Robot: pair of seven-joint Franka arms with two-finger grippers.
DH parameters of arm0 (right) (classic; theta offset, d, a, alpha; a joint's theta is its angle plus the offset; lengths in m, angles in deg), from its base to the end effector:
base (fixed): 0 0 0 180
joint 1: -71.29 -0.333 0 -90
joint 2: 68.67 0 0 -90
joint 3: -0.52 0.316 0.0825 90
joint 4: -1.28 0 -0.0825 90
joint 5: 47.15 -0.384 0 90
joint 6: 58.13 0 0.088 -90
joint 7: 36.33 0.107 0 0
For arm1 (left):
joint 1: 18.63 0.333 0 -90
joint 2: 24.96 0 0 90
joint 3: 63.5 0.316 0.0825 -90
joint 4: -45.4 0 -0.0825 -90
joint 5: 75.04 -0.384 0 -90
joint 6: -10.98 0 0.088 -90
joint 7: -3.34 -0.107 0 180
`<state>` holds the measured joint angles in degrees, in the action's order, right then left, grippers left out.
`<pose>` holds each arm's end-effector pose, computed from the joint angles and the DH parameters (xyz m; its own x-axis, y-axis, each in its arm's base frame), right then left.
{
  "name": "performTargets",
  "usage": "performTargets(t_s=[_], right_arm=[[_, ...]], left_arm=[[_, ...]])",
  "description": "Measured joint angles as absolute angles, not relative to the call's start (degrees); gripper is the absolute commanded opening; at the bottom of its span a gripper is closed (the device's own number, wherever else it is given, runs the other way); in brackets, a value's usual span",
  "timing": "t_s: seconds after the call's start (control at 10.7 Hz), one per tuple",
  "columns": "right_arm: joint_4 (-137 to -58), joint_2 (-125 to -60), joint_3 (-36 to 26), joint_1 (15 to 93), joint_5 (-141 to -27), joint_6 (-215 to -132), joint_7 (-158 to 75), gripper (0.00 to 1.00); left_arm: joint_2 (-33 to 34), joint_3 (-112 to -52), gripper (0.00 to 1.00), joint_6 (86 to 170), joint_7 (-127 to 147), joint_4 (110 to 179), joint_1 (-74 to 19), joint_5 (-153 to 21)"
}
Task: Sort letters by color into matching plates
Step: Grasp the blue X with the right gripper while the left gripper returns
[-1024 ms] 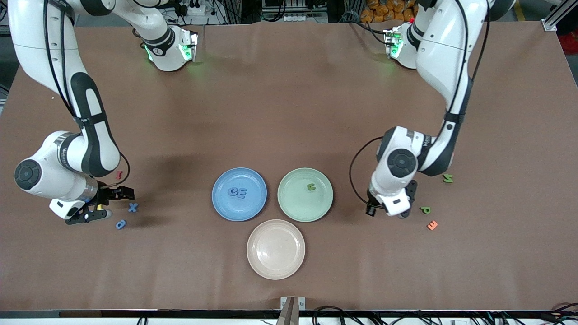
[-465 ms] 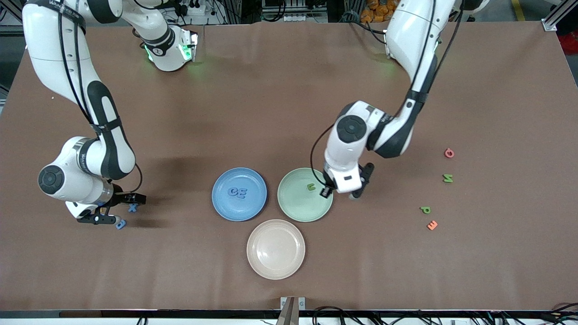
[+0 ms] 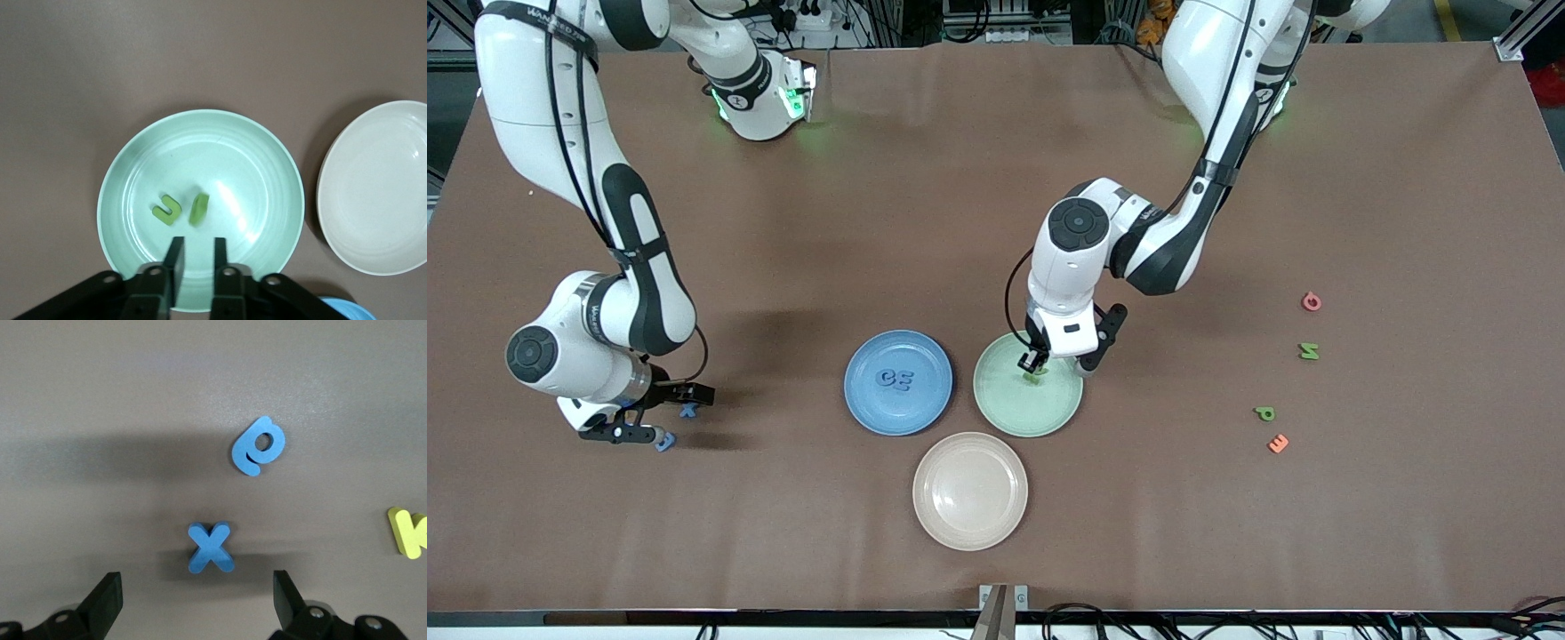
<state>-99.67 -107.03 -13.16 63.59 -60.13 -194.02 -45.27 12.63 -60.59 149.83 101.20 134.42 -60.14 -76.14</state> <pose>0.6555 -0.0541 0.1907 0.9972 -0.0669 -0.0325 -0.0673 -0.9977 -0.0093 0.5623 -0.4566 0.2849 0.5325 0.8463 0.0170 0.8244 -0.5231 0.2163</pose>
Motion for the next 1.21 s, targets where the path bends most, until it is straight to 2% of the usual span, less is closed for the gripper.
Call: performTargets(t_s=[0.28,0.37,0.65,0.74,1.02,1.21], right_arm=[[-99.7,-108.1,-13.2,64.0,-60.1,-196.4,-45.3,1.00],[-99.7,-108.5,-13.2,64.1,-60.2,-197.0,-45.3,0.96],[-99.6,-109.0,-13.2,64.1,-60.2,-198.1,-45.2,0.56],[-99.6,-109.0,-13.2,64.1,-60.2,-198.3,-45.2,0.45],[-99.6,-109.1,-13.2,64.0,-60.2,-199.0,-45.3,0.21],[-99.5,-109.1,-13.1,63.8,-60.1,-199.4,-45.3,0.20]], left_arm=[[12.7,-59.6,1.00,148.7,100.5,134.4,-59.9,-76.5],[12.7,-59.4,1.00,147.7,98.8,134.3,-58.9,-76.7],[12.6,-59.2,1.00,141.7,87.0,133.9,-54.9,-76.9],[12.4,-59.1,1.00,139.2,82.3,133.8,-53.4,-76.9],[11.9,-59.1,1.00,134.4,67.6,134.0,-47.7,-76.9],[11.9,-59.1,1.00,134.2,65.1,134.2,-44.0,-76.9]])
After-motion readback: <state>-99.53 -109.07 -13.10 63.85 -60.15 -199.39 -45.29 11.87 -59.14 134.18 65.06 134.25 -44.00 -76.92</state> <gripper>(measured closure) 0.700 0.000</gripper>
